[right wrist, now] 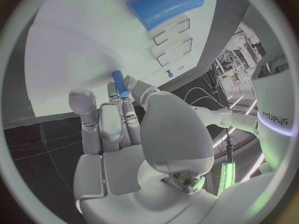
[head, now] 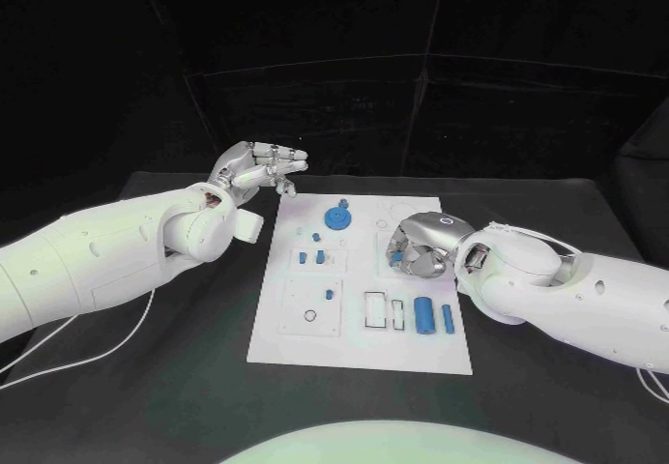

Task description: Assemble the parts on the task board

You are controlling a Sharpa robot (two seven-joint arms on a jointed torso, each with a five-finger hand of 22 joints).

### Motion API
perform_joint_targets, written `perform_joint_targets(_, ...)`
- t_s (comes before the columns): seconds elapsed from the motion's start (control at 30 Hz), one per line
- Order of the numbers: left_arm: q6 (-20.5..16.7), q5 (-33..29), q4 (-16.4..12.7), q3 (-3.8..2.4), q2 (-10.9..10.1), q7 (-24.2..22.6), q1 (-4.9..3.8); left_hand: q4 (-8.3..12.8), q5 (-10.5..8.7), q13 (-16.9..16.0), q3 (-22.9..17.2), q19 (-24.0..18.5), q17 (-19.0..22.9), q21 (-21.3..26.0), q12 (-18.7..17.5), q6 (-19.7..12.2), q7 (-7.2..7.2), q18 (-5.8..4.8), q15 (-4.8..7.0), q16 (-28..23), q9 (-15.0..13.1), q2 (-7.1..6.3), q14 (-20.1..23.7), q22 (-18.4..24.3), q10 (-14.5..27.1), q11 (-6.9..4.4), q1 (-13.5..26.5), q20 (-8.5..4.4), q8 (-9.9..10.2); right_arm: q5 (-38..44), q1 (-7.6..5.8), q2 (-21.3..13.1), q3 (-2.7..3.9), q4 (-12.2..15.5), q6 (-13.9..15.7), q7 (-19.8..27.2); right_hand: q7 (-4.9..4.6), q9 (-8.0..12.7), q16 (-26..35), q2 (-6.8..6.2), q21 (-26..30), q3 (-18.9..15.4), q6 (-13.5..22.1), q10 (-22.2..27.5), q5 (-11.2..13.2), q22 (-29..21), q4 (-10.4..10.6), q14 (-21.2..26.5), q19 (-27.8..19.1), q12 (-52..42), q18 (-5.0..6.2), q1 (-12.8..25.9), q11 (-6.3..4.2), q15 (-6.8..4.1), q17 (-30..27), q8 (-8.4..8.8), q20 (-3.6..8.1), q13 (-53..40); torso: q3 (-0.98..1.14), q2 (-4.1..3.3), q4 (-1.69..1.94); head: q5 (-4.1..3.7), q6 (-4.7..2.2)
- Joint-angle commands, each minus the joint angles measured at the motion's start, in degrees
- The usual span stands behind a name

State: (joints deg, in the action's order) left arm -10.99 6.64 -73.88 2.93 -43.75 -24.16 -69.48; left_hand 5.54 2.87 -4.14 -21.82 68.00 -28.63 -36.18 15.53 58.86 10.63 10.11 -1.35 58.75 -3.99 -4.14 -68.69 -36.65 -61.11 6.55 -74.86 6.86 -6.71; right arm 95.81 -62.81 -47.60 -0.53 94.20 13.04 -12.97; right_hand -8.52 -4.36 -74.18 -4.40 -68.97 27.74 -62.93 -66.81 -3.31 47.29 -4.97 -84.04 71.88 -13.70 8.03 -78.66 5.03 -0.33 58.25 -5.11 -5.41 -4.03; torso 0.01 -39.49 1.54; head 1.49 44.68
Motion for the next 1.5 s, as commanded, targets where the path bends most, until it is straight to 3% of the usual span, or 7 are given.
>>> perform_joint_targets(0.03, 0.68, -0.19, 0.01, -0.04, 0.06, -0.1, -0.05, -0.08, 0.02, 0.07, 0.26, -0.05, 0.05, 0.24, 0.13, -0.49, 0.04, 0.33, -0.08, -0.24, 0.03, 0.17, 0.44, 0.05, 0.4, -0.11, 0.48, 0.16, -0.19, 0.67, -0.07, -0.05, 0.02, 0.43, 3.64, 0.54, 0.46, -0.16, -0.57, 0.77, -0.78, 1.22, -1.32, -2.97, 0.3, 1.25, -0.46, -0.98, 0.93, -1.13, -0.44, -1.6, -1.53, -0.84, 0.72, -0.66, 0.29, -0.76, -0.01, 0.03, 0.01, -0.01, 0.03)
perform_joint_targets(0.47, 0.68, -0.19, 0.18, -0.04, 0.04, -0.04, 0.0, -0.13, 0.03, 0.07, 0.28, -0.05, 0.1, 0.3, 0.19, -0.52, 0.04, 0.34, -0.09, -0.24, 0.03, 0.29, 0.47, 0.1, 0.46, -0.11, 0.46, 0.18, -0.23, -0.73, -0.06, -1.79, 0.06, 5.11, 8.96, 3.05, 0.53, 0.02, -0.95, 0.3, -1.56, 2.86, -1.63, -3.67, 0.3, 2.35, -1.38, -1.1, 1.34, -1.39, -0.65, -1.96, -1.71, -1.1, 1.15, -0.46, 0.83, -1.32, -0.03, 0.03, -0.04, 0.26, 0.08)
perform_joint_targets(0.7, 0.75, -0.19, 0.19, -0.04, 0.27, -0.06, 0.01, -0.13, 0.03, 0.07, 0.28, -0.05, 0.1, 0.3, 0.19, -0.52, 0.04, 0.34, -0.09, -0.24, 0.03, 0.29, 0.47, 0.1, 0.46, -0.11, 0.46, 0.18, -0.23, -4.52, -0.03, 0.85, 0.05, 6.77, 9.37, 6.8, 0.36, 0.2, -0.95, 0.04, -1.57, 3.24, -1.16, -3.5, 0.27, 2.26, -1.6, -1.08, 1.22, -1.29, -0.64, -1.93, -1.59, -1.03, 1.09, -0.07, 0.85, -1.45, -0.05, 0.02, 0.02, 0.47, 0.28)
perform_joint_targets(0.97, 0.8, -0.19, 0.1, -0.04, 0.48, -0.06, 0.01, -0.11, 0.02, 0.06, 0.29, -0.05, 0.14, 0.35, 0.23, -0.56, 0.04, 0.34, -0.09, -0.24, 0.02, 0.33, 0.5, 0.13, 0.5, -0.11, 0.39, 0.18, -0.26, -6.42, 0.37, 6.14, -0.01, 5.37, 7.52, 9.26, 0.15, 0.36, -0.95, -0.16, -1.51, 3.56, -0.62, -3.17, 0.25, 2.02, -1.8, -1.05, 1.02, -1.1, -0.61, -1.85, -1.4, -0.9, 0.99, 0.36, 0.79, -1.56, -0.17, 0.02, 0.25, 0.99, 0.62)
perform_joint_targets(1.17, 0.74, -0.19, -0.01, -0.04, 0.48, -0.09, 0.01, -0.11, 0.02, 0.06, 0.29, -0.05, 0.14, 0.35, 0.23, -0.56, 0.04, 0.34, -0.09, -0.24, 0.02, 0.33, 0.5, 0.13, 0.5, -0.11, 0.39, 0.18, -0.26, -6.59, 1.37, 9.77, -0.24, 3.03, 4.87, 9.89, 0.06, 0.41, -0.95, -0.24, -1.5, 3.67, -0.44, -2.99, 0.21, 1.97, -1.92, -1.04, 0.95, -1.0, -0.6, -1.85, -1.32, -0.84, 0.96, 0.51, 0.74, -1.6, -0.21, 0.0, 0.03, 1.68, 0.9)
perform_joint_targets(1.4, 0.77, -0.19, 0.02, -0.04, 0.64, -0.08, 0.0, -0.11, 0.02, 0.06, 0.29, -0.05, 0.14, 0.35, 0.23, -0.56, 0.04, 0.34, -0.09, -0.24, 0.02, 0.33, 0.5, 0.13, 0.5, -0.11, 0.39, 0.18, -0.26, -5.53, 2.64, 12.41, -0.51, 0.71, 2.17, 9.96, -0.1, 0.48, -0.96, -0.3, -1.44, 3.81, -0.11, -2.66, 0.18, 1.79, -2.05, -1.02, 0.79, -0.81, -0.57, -1.77, -1.16, -0.72, 0.94, 0.75, 0.65, -1.63, 0.02, -0.06, 0.0, 2.58, 1.49)
perform_joint_targets(1.5, 0.75, -0.19, 0.03, -0.04, 0.68, -0.07, 0.0, -0.11, 0.02, 0.06, 0.29, -0.05, 0.14, 0.35, 0.23, -0.56, 0.04, 0.34, -0.09, -0.24, 0.02, 0.33, 0.5, 0.13, 0.5, -0.11, 0.39, 0.18, -0.26, -5.12, 2.96, 13.02, -0.54, 0.08, 1.61, 9.93, -0.12, 0.48, -0.96, -0.29, -1.42, 3.84, -0.06, -2.61, 0.17, 1.74, -2.07, -1.02, 0.76, -0.78, -0.56, -1.77, -1.13, -0.7, 0.92, 0.79, 0.64, -1.63, 0.0, -0.03, 0.09, 2.63, 1.58)
